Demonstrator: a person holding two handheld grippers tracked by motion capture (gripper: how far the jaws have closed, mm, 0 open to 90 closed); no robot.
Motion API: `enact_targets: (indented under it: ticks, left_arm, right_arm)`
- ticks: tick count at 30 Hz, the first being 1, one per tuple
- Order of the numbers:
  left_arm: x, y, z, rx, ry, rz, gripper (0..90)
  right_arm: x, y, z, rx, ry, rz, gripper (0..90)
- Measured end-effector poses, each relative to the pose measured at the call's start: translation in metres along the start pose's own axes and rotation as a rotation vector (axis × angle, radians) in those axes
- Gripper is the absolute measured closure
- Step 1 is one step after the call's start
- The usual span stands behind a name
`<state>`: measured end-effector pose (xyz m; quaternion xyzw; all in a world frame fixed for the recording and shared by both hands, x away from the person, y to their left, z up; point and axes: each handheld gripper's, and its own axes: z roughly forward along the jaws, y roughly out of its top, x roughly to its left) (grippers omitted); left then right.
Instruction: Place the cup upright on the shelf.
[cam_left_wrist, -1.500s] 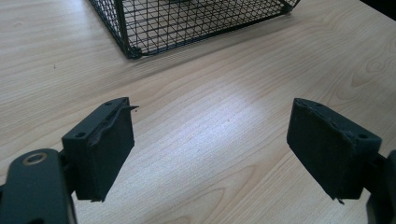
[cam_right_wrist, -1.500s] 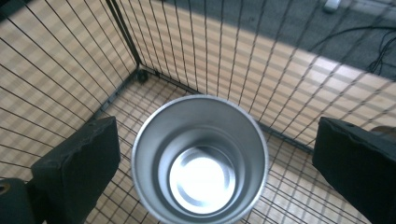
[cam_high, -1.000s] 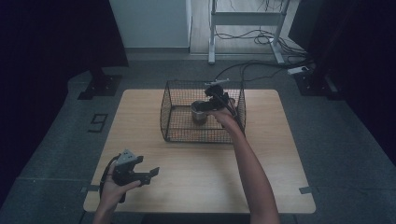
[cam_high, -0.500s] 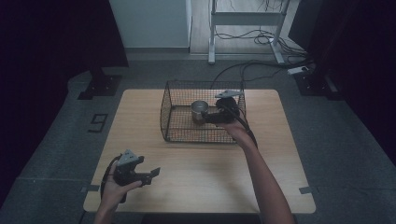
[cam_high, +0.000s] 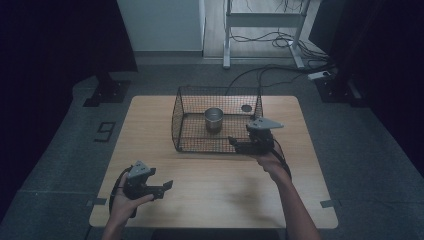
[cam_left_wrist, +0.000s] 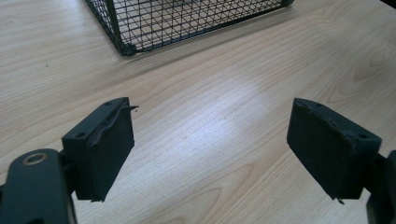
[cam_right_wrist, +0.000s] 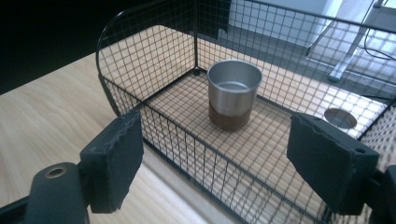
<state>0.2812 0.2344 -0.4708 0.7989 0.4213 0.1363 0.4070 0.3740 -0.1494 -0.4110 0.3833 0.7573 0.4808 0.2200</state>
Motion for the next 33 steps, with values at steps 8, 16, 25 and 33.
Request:
enact_targets:
  ticks: [8, 16, 25, 33]
  left_arm:
    - [-0.001, 0.000, 0.003, 0.009, -0.002, 0.003, 15.2]
    - [-0.003, 0.000, 0.005, 0.013, -0.003, 0.005, 15.2]
    - [-0.006, -0.001, 0.009, 0.027, -0.005, 0.014, 15.2]
    - [-0.006, 0.000, 0.008, 0.024, -0.006, 0.015, 15.2]
  right_arm:
    - [-0.002, -0.037, -0.023, -0.030, -0.028, 0.020, 18.3]
    - [-0.008, -0.080, -0.040, -0.013, -0.057, 0.054, 18.6]
    - [-0.022, -0.116, -0.042, 0.056, -0.096, 0.094, 18.7]
    - [-0.022, -0.114, -0.041, 0.043, -0.100, 0.093, 18.4]
